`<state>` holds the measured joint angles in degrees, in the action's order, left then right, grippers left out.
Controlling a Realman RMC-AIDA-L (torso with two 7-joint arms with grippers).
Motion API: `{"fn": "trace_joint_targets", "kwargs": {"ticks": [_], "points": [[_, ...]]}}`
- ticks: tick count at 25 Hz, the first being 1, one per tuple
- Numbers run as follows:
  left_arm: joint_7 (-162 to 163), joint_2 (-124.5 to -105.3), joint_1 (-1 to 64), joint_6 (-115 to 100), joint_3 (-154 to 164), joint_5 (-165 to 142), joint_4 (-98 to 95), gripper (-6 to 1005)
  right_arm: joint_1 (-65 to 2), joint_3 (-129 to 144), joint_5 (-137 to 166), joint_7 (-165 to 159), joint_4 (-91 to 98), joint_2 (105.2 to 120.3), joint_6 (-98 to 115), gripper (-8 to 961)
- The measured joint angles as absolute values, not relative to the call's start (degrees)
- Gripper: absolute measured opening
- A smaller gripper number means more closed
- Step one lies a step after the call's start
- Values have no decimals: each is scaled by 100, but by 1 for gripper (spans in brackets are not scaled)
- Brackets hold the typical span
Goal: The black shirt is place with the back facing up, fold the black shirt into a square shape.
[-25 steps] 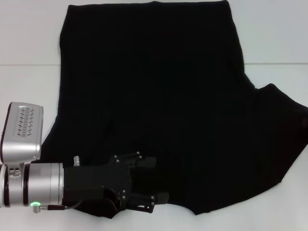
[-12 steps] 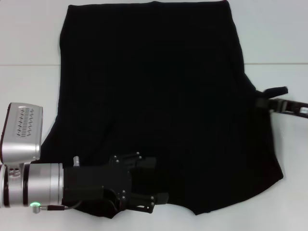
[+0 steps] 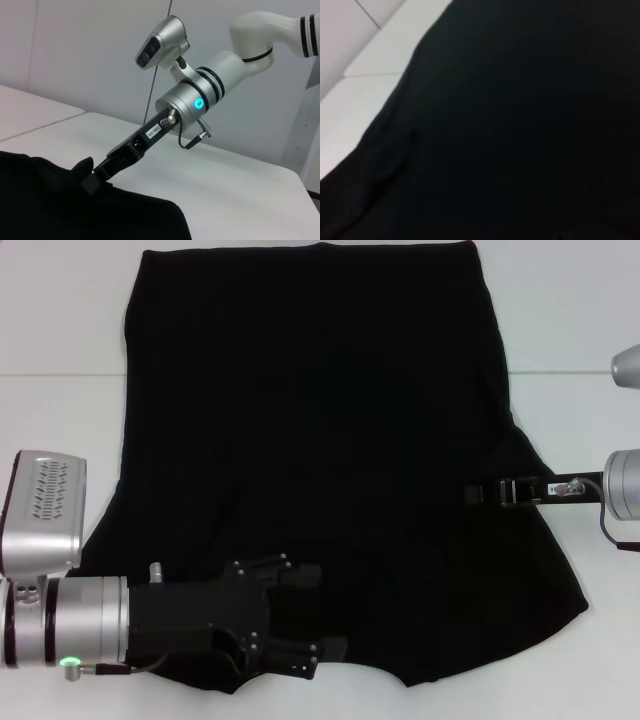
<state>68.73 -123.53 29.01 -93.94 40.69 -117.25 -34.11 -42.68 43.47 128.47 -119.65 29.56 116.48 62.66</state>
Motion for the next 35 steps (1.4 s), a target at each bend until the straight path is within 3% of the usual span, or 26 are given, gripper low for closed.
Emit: {"fn": "trace_joint_targets", "kwargs": {"ticks": [7,12,23,26,35], "points": [[6873,-12348,2914,-9300,4060,-11724,-3412,949,-4248,4255,12927,-12102,3048,11647,6242,45],[6874,-12348,2919,-9297,4060,-11725,-3410,949,-4131,3985,12711,-12089,3143,11546,6274,267],[6881,-12354,2944,-9297,4061,-11725,-3410,949,-4068,3912,13001,-12815,3115,11329,5562,506],[6882,-12352,2952,-9298,4060,-11724,-3410,949,-4069,3914,13170,-12994,3099,11358,5326,754],[6882,-12341,2953,-9269,4061,-11724,-3410,948,-4177,3976,13313,-12992,2791,11443,4698,763]]}}
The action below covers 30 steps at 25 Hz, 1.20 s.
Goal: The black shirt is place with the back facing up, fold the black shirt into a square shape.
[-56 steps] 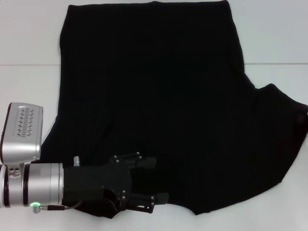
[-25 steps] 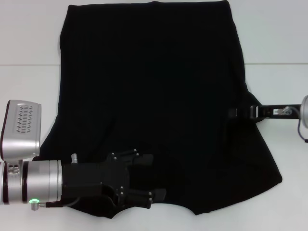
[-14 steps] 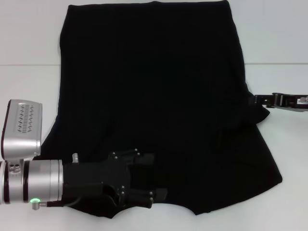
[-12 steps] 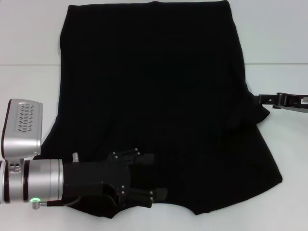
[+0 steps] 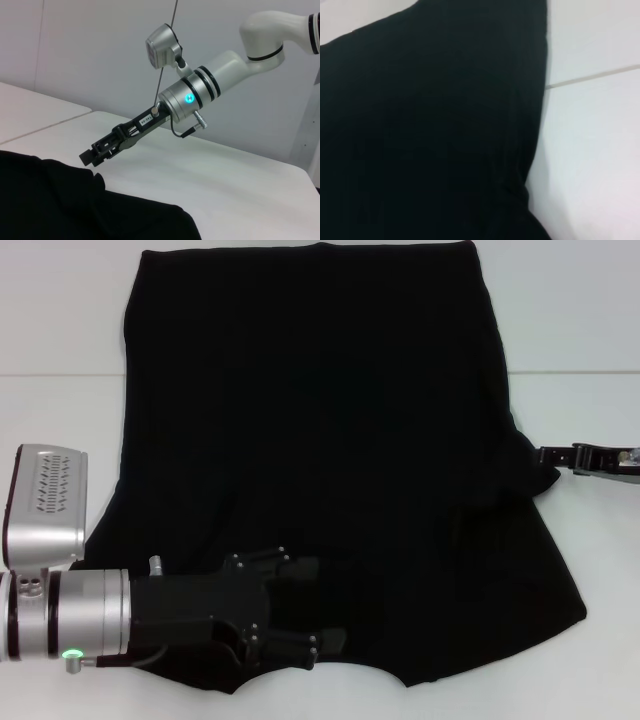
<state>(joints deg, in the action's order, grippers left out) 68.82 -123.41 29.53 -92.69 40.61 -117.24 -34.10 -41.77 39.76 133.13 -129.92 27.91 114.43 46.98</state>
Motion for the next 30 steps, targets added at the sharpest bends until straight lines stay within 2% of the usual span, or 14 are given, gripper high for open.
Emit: {"fn": "trace_joint_targets", "kwargs": {"ticks": [18,23,26,30], "points": [[6882,-12330,2994,-9245,4061,-11724,-3438,949,-4384,4072,13294,-12839,2399,11618,4067,701],[6882,-12325,2988,-9238,4060,-11724,-3437,949,-4370,4067,13284,-12821,2506,11657,4106,485],[6882,-12323,2988,-9191,4061,-11724,-3427,949,-4381,4046,13275,-12770,2507,11657,4109,253],[6882,-12322,2991,-9176,4061,-11725,-3411,948,-4410,4047,13273,-12768,2512,11656,4130,97]]}}
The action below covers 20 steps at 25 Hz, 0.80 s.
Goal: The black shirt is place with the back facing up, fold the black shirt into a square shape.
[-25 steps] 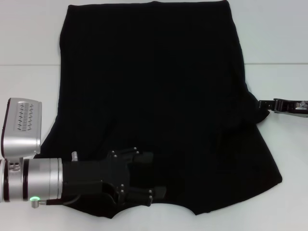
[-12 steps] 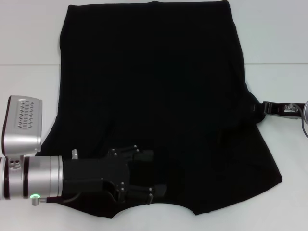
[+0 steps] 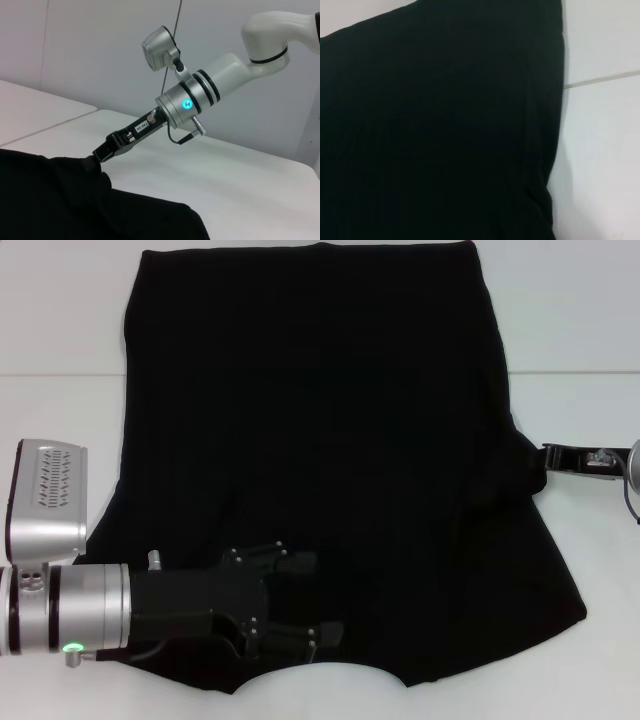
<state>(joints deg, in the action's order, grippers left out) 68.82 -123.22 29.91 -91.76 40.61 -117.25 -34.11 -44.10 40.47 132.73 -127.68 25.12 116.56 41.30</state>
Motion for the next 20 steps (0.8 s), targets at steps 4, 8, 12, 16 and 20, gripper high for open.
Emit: {"fn": "trace_joint_targets", "kwargs": {"ticks": [4,8,12,16,20], "points": [[6882,-12322,2993,-9175,4061,-11725,-3410,948,-4456,4046,13225,-12769,2621,11654,4279,56],[6882,-12322,2995,-9175,4060,-11724,-3410,949,-4538,4056,13077,-12770,2652,11659,4336,60],[6882,-12322,2997,-9146,4061,-11724,-3410,949,-4665,4062,13024,-12802,2635,11712,4275,86],[6882,-12322,2997,-9091,4060,-11730,-3411,948,-4793,4068,13020,-12826,2589,11789,4185,112],[6882,-12322,2987,-9087,4061,-11748,-3430,948,-4869,4047,13012,-12836,2587,11900,4090,138]]}}
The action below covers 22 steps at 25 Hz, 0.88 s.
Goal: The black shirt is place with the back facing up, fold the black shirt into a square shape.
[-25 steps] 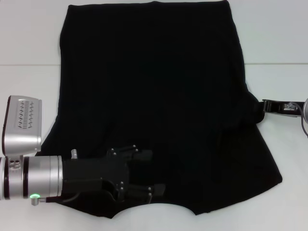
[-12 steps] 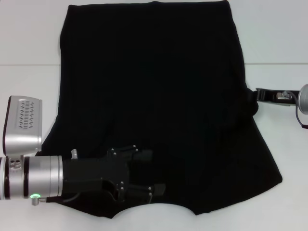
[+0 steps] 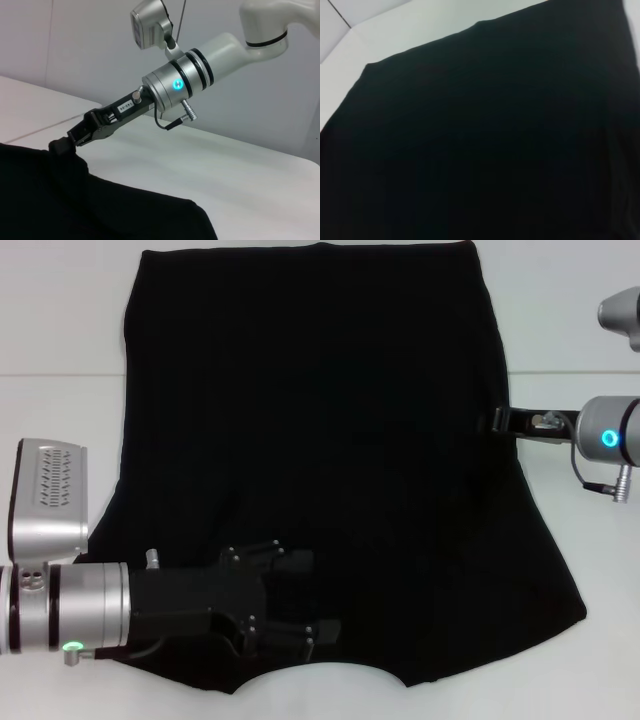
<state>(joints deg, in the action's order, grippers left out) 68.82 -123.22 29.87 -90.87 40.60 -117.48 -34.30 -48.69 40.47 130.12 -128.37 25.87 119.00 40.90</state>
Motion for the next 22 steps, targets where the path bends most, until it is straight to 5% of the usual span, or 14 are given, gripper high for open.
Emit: {"fn": "trace_joint_targets", "kwargs": {"ticks": [11,17,22], "points": [[6882,-12322,2943,-9087,4061,-11777,-3446,949,-5022,4075,12527,-12661,2387,11997,3932,210],[6882,-12322,2929,-9088,4061,-11778,-3440,949,-5022,4078,12216,-12457,2359,11989,4030,447],[6962,-12322,2892,-9095,4061,-11778,-3458,949,-5001,4076,12211,-12444,2414,11959,4197,518]]}}
